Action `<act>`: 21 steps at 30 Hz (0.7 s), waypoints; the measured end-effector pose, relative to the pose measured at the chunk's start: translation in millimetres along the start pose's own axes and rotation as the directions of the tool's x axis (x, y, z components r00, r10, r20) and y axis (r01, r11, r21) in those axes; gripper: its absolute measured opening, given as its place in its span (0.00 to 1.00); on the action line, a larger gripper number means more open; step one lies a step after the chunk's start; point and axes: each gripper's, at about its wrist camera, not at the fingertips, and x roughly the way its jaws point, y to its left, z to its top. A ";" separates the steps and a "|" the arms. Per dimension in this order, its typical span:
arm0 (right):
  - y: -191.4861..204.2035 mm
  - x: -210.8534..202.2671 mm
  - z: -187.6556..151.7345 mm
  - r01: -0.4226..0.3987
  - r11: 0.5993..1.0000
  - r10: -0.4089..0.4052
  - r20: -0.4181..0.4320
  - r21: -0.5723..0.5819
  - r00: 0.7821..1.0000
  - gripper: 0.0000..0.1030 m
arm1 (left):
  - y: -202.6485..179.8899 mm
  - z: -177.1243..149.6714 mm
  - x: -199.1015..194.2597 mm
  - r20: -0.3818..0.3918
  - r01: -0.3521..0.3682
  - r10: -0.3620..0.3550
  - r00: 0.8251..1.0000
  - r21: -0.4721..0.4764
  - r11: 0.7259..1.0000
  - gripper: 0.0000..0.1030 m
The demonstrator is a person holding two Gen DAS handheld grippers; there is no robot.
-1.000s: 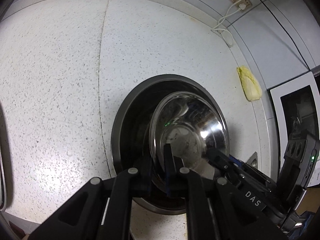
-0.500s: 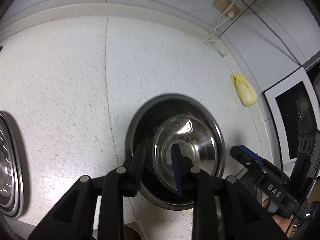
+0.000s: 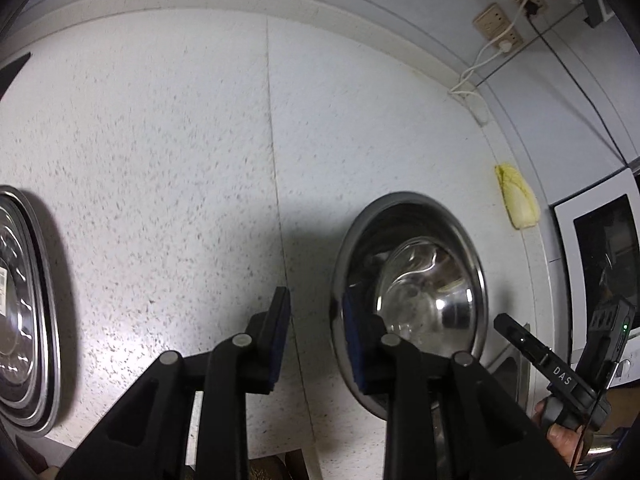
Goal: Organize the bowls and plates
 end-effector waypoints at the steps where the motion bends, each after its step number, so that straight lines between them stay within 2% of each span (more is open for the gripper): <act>1: 0.8 2.7 -0.2 -0.004 1.000 0.004 -0.004 0.001 1.000 0.29 | 0.5 -0.9 2.0 -0.002 -0.002 0.002 1.000 -0.001 1.000 0.25; 6: 4.5 15.5 0.1 -0.012 1.000 0.012 -0.021 -0.004 1.000 0.28 | -5.1 -0.6 12.2 -0.010 0.008 -0.008 1.000 0.004 1.000 0.25; 11: 8.5 23.6 0.1 -0.029 1.000 0.028 -0.029 -0.006 0.999 0.20 | -2.7 -3.8 30.1 -0.065 0.042 -0.044 0.997 -0.035 0.999 0.25; 13: 9.9 24.9 0.6 -0.035 0.999 0.035 -0.028 -0.007 0.999 0.16 | -0.9 -4.6 37.8 -0.083 0.062 -0.066 0.994 -0.048 0.997 0.22; 17: 8.5 26.9 1.5 -0.053 0.999 0.053 -0.029 -0.007 0.998 0.12 | 3.9 -4.8 50.8 -0.118 0.125 -0.135 0.984 -0.086 0.988 0.10; 21: 13.5 28.4 1.5 -0.045 0.999 0.044 -0.030 -0.024 0.999 0.10 | 5.0 -3.0 52.2 -0.119 0.140 -0.149 0.982 -0.083 0.987 0.10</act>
